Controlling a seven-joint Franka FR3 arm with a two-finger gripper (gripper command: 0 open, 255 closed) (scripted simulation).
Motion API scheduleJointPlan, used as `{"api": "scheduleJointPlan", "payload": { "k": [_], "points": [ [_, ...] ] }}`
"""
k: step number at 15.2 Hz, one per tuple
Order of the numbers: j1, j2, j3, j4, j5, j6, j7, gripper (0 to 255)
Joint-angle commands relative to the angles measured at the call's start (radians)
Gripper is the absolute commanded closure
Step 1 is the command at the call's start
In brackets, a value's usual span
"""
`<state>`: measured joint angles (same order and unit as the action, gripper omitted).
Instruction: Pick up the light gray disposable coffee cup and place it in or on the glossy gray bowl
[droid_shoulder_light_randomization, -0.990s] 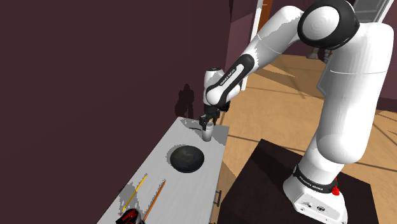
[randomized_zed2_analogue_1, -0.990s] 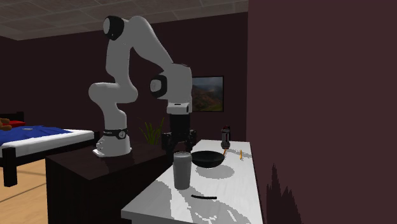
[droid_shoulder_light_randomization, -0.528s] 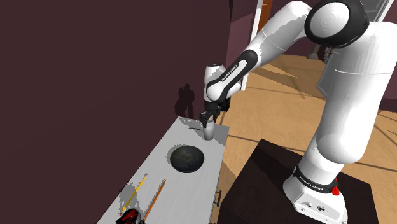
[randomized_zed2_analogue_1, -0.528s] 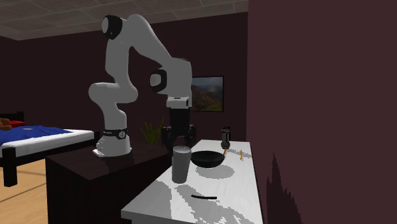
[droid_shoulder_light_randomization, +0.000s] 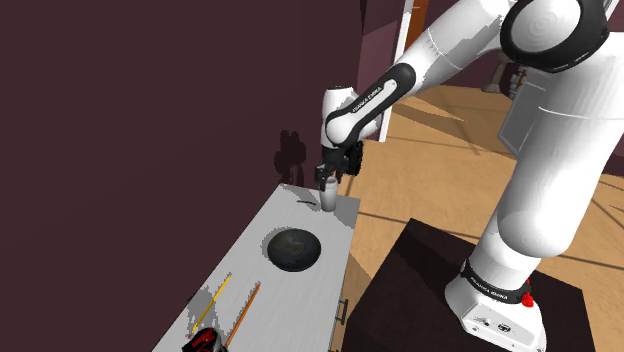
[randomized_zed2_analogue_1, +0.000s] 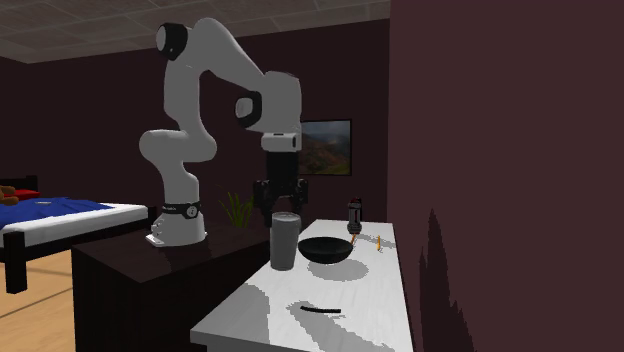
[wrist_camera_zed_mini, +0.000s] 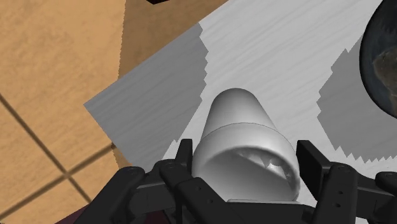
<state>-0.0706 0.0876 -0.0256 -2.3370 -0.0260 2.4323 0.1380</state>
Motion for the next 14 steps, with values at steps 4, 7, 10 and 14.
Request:
{"api": "scheduleJointPlan", "payload": {
  "k": [4,7,10,14],
  "points": [
    [0.0,-0.046,0.0,0.023,0.0,-0.069,-0.001,255],
    [0.001,-0.073,0.0,0.036,0.0,-0.109,-0.001,255],
    [0.001,-0.096,0.001,0.05,0.0,-0.146,-0.002,255],
    [0.05,-0.137,0.052,0.027,0.002,-0.167,0.097,255]
  ]
}}
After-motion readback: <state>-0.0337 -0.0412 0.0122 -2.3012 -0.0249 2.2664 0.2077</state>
